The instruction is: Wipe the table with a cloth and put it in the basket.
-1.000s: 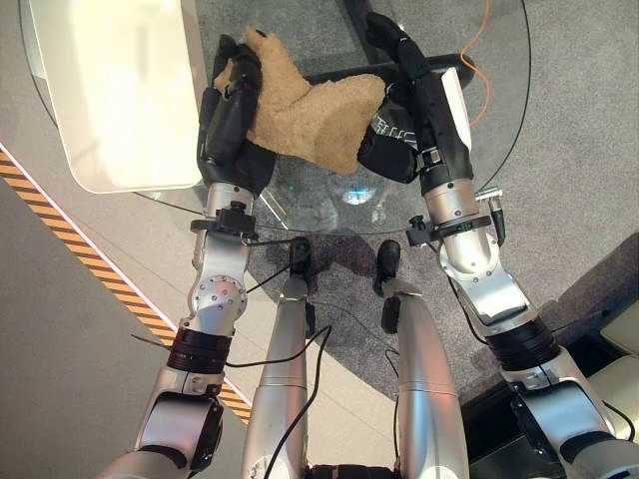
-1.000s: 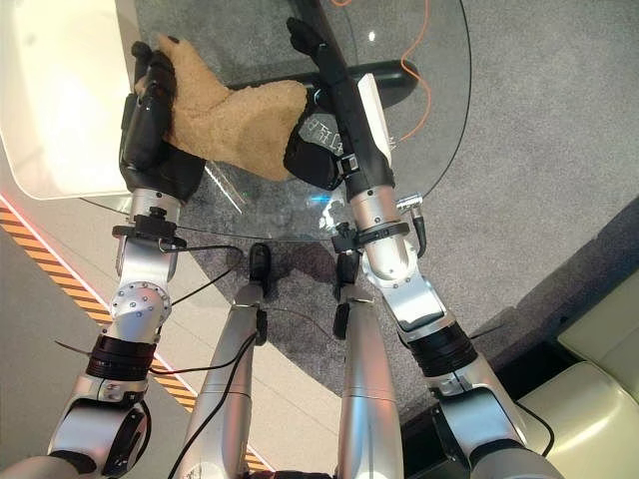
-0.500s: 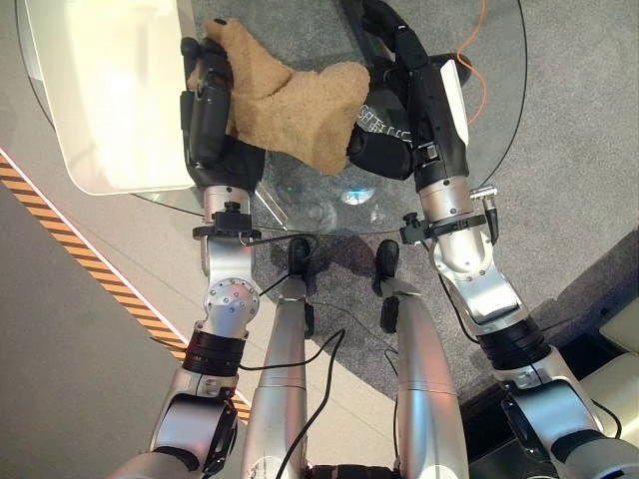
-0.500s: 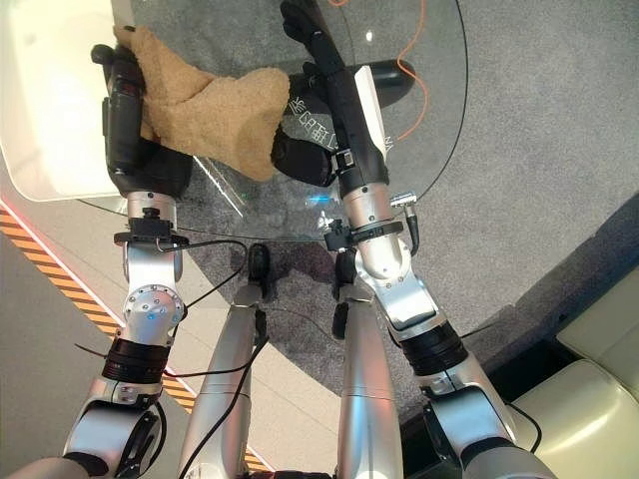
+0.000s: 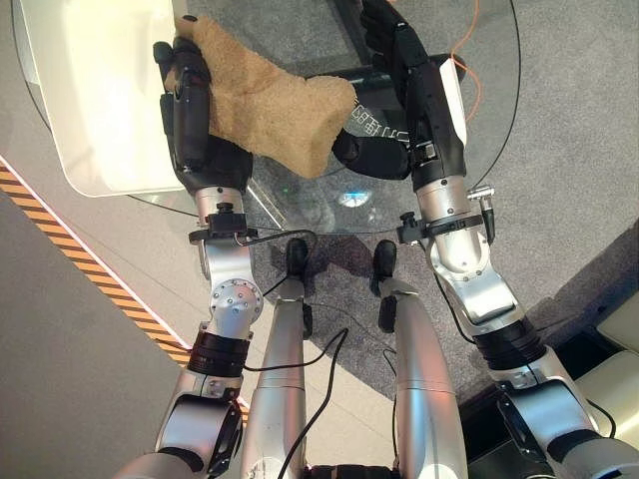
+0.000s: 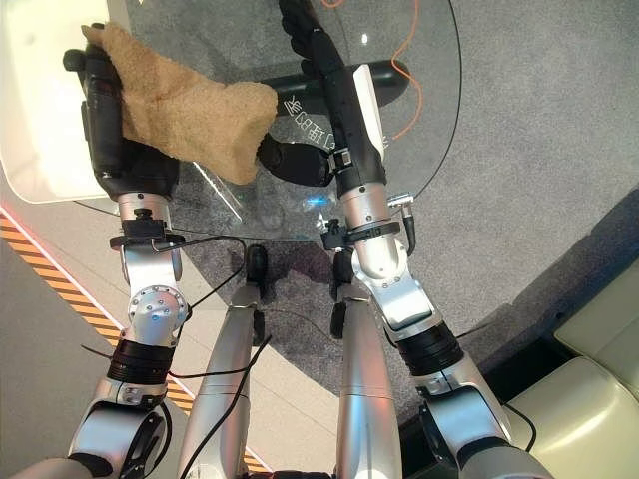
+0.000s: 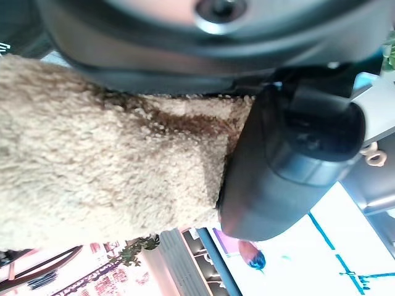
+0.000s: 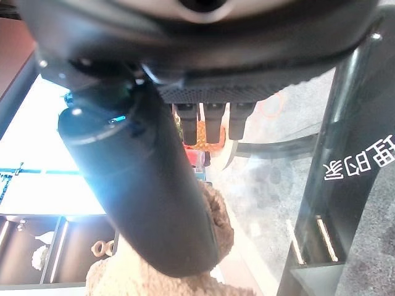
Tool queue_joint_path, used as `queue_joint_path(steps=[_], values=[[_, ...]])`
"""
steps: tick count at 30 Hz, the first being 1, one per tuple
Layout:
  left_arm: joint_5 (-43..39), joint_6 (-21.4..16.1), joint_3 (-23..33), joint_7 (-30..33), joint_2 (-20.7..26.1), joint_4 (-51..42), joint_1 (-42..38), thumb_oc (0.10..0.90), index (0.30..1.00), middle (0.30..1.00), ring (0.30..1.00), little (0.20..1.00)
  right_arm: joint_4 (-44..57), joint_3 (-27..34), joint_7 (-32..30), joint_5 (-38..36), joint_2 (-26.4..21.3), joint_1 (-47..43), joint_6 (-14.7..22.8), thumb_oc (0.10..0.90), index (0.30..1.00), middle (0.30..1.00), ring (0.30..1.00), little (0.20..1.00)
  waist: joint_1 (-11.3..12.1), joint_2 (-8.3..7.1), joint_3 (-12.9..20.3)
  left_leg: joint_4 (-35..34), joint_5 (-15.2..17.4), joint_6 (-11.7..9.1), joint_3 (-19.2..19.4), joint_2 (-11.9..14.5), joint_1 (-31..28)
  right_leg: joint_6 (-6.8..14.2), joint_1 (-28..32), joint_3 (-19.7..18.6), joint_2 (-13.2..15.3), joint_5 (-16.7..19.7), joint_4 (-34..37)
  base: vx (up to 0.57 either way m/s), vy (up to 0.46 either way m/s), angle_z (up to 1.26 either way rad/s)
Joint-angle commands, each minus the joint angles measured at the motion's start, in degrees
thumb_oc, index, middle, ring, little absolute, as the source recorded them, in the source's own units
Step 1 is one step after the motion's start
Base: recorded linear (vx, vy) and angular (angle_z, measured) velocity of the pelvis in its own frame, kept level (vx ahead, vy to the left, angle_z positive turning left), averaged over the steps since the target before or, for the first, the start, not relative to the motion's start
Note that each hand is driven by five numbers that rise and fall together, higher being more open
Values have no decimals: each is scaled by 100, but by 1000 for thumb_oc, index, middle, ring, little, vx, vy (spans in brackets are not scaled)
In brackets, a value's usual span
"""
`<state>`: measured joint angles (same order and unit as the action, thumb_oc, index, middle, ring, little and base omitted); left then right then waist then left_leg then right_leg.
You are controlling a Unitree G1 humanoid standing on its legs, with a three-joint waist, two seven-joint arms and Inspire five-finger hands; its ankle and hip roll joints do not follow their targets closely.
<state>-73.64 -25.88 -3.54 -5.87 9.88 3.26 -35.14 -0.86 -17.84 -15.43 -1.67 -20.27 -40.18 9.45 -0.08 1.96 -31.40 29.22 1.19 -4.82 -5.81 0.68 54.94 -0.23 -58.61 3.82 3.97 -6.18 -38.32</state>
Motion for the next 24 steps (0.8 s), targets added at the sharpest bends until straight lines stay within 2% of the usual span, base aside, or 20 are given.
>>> queue_joint_path(steps=[1, 19, 24], values=[[18, -614, 355, -537, 104, -1119, -442, 100, 300, 300, 300, 200, 1261, 312, -59, 127, 171, -478, 807, 800, 900, 900, 900, 900, 68, 32, 160, -186, 93, 523, 425, -369, -205, 86, 352, 133, -217, -101, 251, 0, 0, 0], [275, -841, 482, -428, 172, -1132, -460, 100, 300, 300, 300, 200, 1136, 435, -277, 254, 128, -339, 790, 800, 900, 900, 900, 900, 50, 49, 160, -173, 106, 515, 433, -360, -190, 88, 329, 115, -212, -125, 213, 0, 0, 0], [281, -883, 524, -409, 241, -1121, -473, 100, 300, 300, 300, 200, 1032, 510, -530, 321, 65, -285, 834, 800, 900, 900, 900, 900, 36, 56, 160, -171, 122, 510, 436, -349, -202, 91, 334, 103, -208, -135, 209, 0, 0, 0]])
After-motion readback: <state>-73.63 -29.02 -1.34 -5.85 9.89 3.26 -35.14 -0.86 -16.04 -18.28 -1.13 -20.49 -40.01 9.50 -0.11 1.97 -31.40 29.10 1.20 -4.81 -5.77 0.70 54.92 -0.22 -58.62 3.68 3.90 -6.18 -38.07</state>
